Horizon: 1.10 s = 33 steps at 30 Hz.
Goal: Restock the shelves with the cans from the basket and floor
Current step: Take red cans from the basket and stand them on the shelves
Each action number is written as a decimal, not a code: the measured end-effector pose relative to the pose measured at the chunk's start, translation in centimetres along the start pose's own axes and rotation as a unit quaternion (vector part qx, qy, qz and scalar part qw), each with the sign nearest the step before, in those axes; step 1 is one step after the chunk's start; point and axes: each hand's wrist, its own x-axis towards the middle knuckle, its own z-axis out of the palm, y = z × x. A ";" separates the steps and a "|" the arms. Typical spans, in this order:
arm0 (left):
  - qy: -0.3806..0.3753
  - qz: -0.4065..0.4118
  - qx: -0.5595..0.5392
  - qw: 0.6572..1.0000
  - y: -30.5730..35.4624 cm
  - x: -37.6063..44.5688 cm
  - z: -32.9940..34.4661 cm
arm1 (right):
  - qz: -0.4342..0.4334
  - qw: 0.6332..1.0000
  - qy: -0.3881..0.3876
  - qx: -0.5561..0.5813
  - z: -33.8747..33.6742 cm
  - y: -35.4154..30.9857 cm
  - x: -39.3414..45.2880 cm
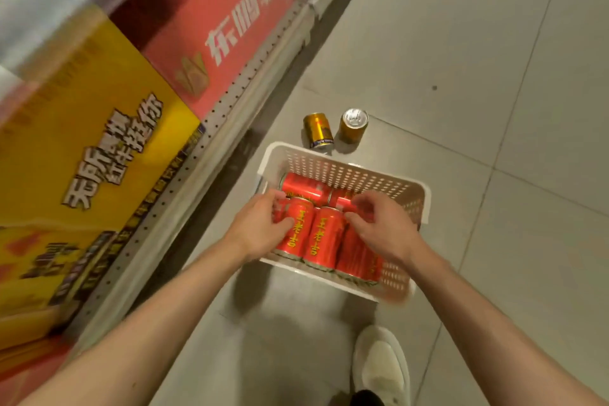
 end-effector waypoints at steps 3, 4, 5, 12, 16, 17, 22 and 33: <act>-0.026 -0.004 0.023 0.999 -1.6 2.8 1.6 | -0.046 0.998 -0.002 -0.043 2.3 1.2 2.6; -0.037 -0.007 0.034 0.999 -2.0 3.5 2.0 | -0.050 0.997 -0.010 -0.058 2.9 1.5 3.1; -0.052 -0.014 0.033 0.998 -2.3 4.1 2.3 | -0.052 0.996 -0.024 -0.075 3.4 1.9 3.7; -0.084 -0.029 0.017 0.996 -3.0 6.0 3.6 | -0.026 0.997 -0.060 -0.037 4.9 3.9 5.2; -0.070 -0.040 0.019 0.997 -3.2 6.0 3.8 | -0.008 0.996 -0.090 -0.019 4.9 4.6 5.2; -0.066 -0.044 0.018 0.997 -3.2 6.0 3.9 | -0.005 0.995 -0.102 -0.016 4.8 4.7 5.2; -0.049 -0.040 0.033 0.997 -3.3 5.8 3.8 | -0.002 0.992 -0.128 0.005 4.8 4.8 5.5; 0.051 0.065 0.026 0.996 -2.3 2.2 0.6 | -0.068 0.991 -0.074 0.092 4.7 4.0 3.9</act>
